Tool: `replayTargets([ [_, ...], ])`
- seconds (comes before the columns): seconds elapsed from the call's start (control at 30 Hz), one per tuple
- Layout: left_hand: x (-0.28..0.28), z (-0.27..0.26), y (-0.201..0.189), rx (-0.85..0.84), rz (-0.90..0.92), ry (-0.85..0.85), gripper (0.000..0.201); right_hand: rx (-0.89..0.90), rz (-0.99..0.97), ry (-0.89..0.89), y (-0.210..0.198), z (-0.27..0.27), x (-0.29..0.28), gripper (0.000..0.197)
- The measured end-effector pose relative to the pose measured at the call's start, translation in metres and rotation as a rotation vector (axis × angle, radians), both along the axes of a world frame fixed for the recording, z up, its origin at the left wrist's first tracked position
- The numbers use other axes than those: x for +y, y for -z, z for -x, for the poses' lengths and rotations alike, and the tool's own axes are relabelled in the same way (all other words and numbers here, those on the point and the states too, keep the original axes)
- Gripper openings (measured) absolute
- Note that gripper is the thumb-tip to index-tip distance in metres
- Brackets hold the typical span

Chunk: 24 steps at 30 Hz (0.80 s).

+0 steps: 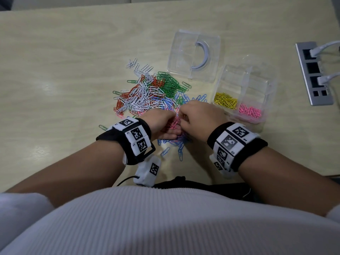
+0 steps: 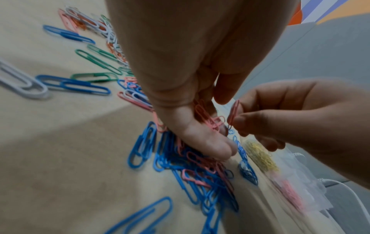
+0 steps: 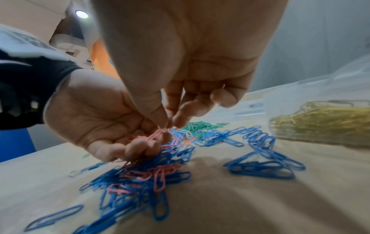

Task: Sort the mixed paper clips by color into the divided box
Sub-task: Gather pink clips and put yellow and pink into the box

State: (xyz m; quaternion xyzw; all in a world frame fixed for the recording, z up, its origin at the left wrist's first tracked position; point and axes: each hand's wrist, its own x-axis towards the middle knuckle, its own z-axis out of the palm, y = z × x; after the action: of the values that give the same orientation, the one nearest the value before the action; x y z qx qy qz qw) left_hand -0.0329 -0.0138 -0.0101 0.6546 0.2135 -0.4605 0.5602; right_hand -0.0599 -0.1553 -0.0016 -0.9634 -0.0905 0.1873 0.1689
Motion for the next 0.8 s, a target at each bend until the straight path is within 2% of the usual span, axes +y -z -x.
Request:
replayTargets([
  [0.1, 0.001, 0.0, 0.0, 0.008, 0.002, -0.001, 0.022, -0.028, -0.021, 0.006, 0.001, 0.003, 0.0, 0.008],
  [0.23, 0.005, 0.001, -0.001, 0.032, 0.025, 0.006, 0.02, 0.055, -0.065, -0.043, 0.004, 0.004, -0.004, 0.008],
  [0.33, 0.009, 0.002, -0.001, 0.044, 0.032, 0.02, 0.024, 0.05, -0.102, 0.021, 0.01, 0.006, -0.006, 0.007],
  [0.47, 0.014, 0.0, -0.001, 0.054, 0.043, 0.009, 0.028, 0.133, 0.026, -0.022, 0.02, 0.01, -0.008, 0.016],
  [0.8, 0.019, 0.0, -0.001, 0.044, 0.025, -0.03, 0.022, 0.048, 0.016, 0.042, 0.015, 0.003, -0.017, 0.019],
])
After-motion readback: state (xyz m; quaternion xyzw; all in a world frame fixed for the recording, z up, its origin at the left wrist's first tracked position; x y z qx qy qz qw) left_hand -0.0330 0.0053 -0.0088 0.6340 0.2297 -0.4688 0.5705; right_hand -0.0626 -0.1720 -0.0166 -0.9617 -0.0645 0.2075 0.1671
